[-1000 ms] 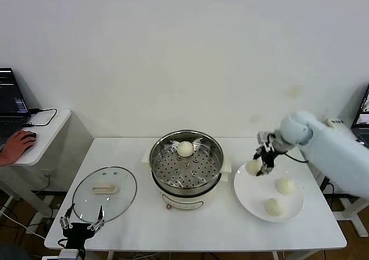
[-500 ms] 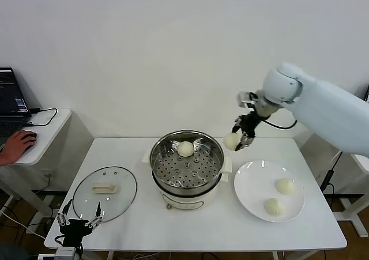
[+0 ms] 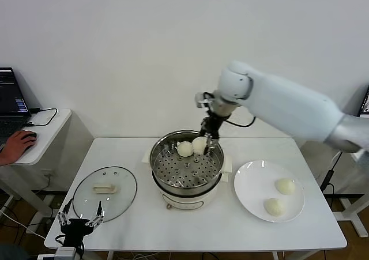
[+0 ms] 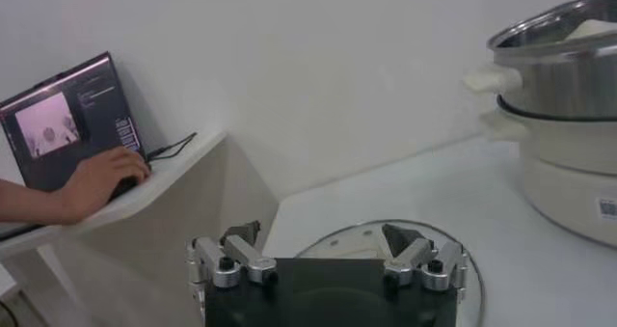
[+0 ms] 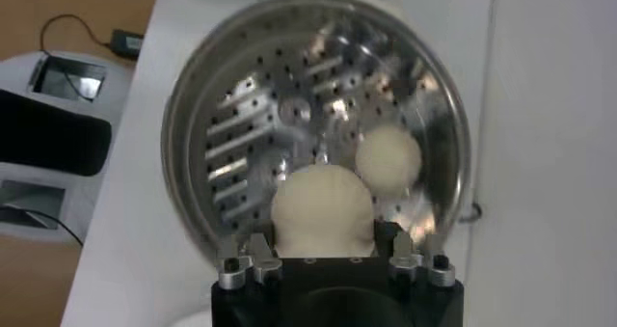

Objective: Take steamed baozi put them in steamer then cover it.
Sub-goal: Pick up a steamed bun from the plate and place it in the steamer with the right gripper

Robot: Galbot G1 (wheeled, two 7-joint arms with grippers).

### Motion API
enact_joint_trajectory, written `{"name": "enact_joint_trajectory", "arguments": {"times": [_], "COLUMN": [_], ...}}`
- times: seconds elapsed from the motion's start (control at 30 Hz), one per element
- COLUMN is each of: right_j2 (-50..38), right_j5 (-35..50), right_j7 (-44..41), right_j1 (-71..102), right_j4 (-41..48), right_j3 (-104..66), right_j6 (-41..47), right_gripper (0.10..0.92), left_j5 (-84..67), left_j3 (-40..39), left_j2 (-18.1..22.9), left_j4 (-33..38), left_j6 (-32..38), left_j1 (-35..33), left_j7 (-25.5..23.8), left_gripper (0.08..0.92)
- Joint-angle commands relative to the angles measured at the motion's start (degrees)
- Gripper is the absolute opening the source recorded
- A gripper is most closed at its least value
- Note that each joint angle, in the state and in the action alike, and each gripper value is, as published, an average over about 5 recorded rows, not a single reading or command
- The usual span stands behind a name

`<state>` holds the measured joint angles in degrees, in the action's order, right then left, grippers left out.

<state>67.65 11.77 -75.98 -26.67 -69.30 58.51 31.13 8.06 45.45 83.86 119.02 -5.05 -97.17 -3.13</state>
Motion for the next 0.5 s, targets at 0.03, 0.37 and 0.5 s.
{"name": "enact_joint_trajectory", "arguments": {"times": [0.03,0.37,0.5], "right_j2": [9.99,15.91,17.61], "right_j5": [-1.36,-6.52,-7.59], "right_j7": [0.07,1.49,1.7], "right_j1": [2.05,6.6,7.71], "right_j4": [7.98,15.39,16.93], "right_j3": [1.59,-1.46,-1.7], "right_j6": [0.48,-0.59,-0.93], "right_gripper": [0.619,0.619,0.619], "left_j5": [-0.19,-0.47,-0.49], "left_j3": [-0.14,-0.62,-0.8], "left_j2": [-0.52,-0.61,-0.48], "left_j4": [0.02,-0.48,-0.79], "left_j6": [0.01,0.02,0.02], "left_j1": [0.05,0.82,1.05], "left_j7": [0.03,-0.07,-0.12], "left_gripper": [0.823,0.823,0.823]}}
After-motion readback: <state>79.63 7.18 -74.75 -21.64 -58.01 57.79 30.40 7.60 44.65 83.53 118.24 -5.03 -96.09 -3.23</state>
